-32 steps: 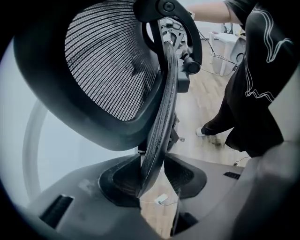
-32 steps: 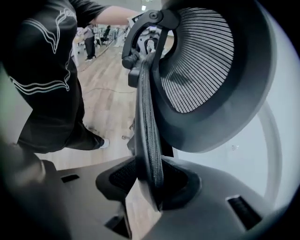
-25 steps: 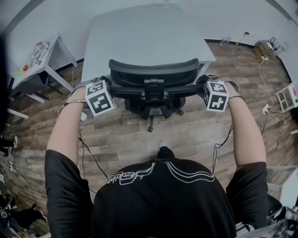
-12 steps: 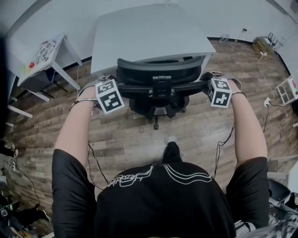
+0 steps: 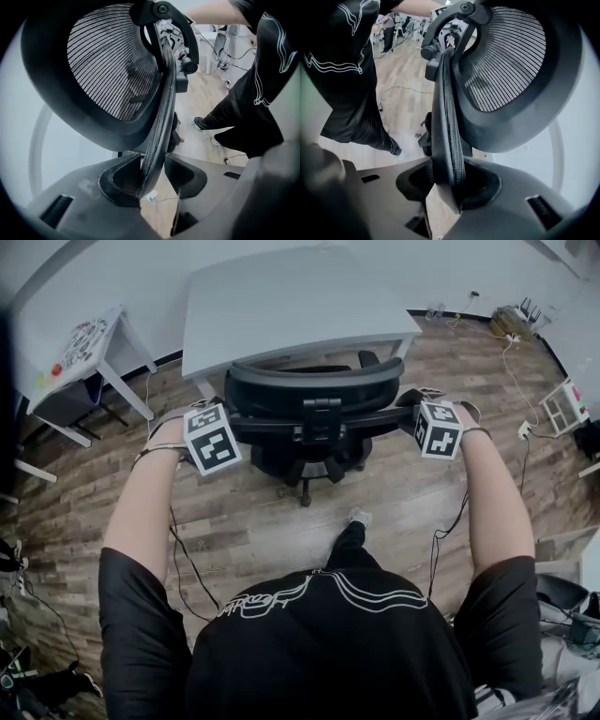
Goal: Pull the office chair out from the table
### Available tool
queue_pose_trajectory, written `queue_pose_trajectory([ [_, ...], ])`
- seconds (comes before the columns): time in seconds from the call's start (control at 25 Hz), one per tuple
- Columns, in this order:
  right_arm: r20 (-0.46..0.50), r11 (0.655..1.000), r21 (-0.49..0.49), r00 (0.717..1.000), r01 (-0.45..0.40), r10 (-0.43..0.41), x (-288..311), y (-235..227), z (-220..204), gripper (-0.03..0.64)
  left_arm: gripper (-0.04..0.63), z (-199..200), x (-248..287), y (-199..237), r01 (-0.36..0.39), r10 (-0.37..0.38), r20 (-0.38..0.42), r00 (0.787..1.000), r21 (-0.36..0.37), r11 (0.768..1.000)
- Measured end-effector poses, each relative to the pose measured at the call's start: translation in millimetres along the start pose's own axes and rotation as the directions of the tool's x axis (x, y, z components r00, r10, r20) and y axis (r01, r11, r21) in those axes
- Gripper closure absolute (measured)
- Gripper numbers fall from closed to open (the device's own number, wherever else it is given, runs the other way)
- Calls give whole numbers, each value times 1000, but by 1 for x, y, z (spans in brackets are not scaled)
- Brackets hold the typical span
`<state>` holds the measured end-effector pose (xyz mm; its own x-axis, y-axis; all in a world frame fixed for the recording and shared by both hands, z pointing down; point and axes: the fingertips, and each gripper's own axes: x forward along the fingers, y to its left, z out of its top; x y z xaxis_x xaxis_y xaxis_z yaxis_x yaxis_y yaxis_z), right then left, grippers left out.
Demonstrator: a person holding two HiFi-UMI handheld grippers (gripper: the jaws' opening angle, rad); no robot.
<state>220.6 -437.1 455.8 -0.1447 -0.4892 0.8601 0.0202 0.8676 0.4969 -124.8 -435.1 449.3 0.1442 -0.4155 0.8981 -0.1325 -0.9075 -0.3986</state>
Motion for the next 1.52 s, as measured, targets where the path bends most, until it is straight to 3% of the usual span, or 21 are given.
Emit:
queue_pose_trajectory([
  [0.12, 7, 1000, 8, 1000, -2, 2, -10, 11, 6, 459, 440, -4, -9, -11, -12, 12, 37, 999, 6, 1000],
  [0.24, 2, 1000, 9, 1000, 10, -10, -11, 49, 18, 460, 440, -20, -9, -47, -32, 32, 62, 998, 7, 999],
  [0.44, 7, 1000, 11, 1000, 19, -19, -17, 77, 26, 460, 440, -29, -15, -73, -52, 51, 45, 998, 29, 998],
  [0.6, 17, 1000, 9, 1000, 26, -26, -25, 91, 31, 460, 439, -33, -21, -87, -64, 63, 51, 997, 13, 998],
  [0.96, 41, 999, 2, 998, 38, -38, -43, 127, 48, 460, 437, -50, -38, -127, -42, 42, -20, 999, -15, 999],
  [1.52, 83, 998, -20, 995, 63, -62, -86, 212, 68, 457, 434, -69, -78, -223, -82, 82, -16, 997, -17, 996],
])
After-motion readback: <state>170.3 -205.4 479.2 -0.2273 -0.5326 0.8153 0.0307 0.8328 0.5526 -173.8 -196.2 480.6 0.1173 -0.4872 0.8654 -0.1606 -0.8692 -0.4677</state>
